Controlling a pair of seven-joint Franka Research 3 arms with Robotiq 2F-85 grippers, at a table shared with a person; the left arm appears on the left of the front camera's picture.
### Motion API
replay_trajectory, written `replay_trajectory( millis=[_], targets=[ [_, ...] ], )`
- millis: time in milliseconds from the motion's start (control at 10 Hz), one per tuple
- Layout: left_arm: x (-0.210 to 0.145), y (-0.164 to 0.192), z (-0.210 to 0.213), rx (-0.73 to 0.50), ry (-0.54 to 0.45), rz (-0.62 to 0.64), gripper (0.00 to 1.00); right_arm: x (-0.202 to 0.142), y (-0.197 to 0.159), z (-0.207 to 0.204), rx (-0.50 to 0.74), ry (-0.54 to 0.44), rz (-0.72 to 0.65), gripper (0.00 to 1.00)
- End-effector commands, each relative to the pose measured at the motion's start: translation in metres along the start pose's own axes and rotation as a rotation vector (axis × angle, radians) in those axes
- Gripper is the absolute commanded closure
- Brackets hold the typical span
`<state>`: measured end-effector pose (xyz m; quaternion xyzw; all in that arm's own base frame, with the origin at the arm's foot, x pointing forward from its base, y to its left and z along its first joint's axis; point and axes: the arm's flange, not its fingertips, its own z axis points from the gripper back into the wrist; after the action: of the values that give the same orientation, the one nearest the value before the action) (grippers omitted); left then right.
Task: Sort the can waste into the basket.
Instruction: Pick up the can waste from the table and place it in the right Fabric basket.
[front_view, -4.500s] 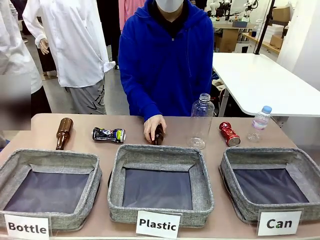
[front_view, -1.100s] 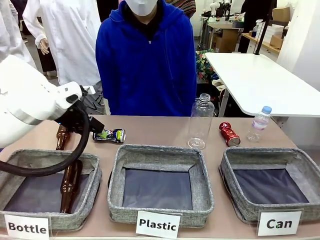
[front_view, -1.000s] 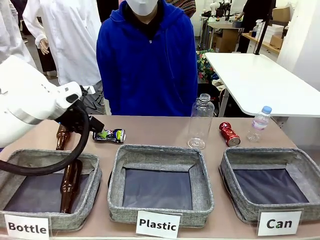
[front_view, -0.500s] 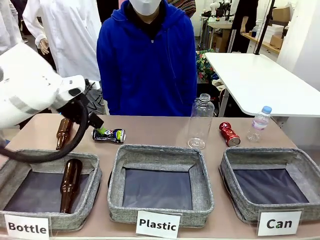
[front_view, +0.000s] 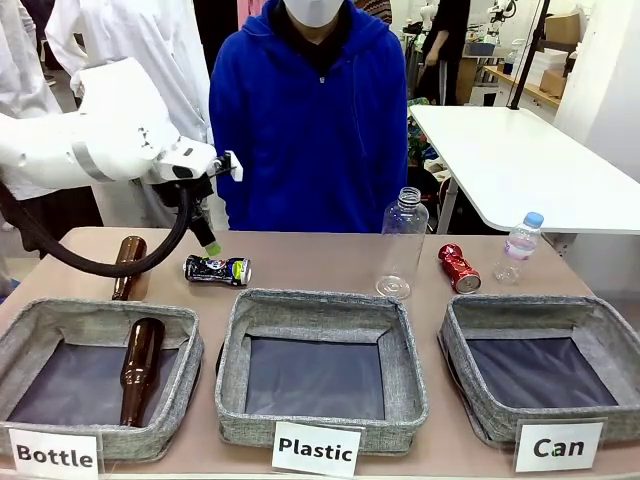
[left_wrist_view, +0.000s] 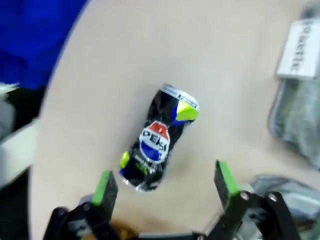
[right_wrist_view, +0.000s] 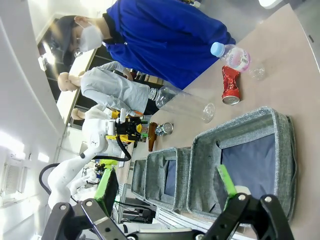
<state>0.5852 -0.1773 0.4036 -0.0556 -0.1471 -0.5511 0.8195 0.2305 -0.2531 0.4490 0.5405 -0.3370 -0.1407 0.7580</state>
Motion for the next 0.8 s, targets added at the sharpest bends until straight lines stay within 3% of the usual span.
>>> replay_trajectory(
  millis=[0,300,700],
  targets=[
    [-0.009,0.005,-0.003,-0.067,0.009,-0.309,0.00,0.002,0.000,0.000,0.019,-0.017,0.024,0.00],
    [-0.006,0.005,-0.008,-0.114,-0.002,-0.440,0.00,0.002,0.000,0.000,0.019,-0.017,0.024,0.00],
    [-0.007,0.014,-0.021,-0.121,0.032,-0.407,0.00,0.002,0.000,0.000,0.019,-0.017,0.024,0.00]
  ],
)
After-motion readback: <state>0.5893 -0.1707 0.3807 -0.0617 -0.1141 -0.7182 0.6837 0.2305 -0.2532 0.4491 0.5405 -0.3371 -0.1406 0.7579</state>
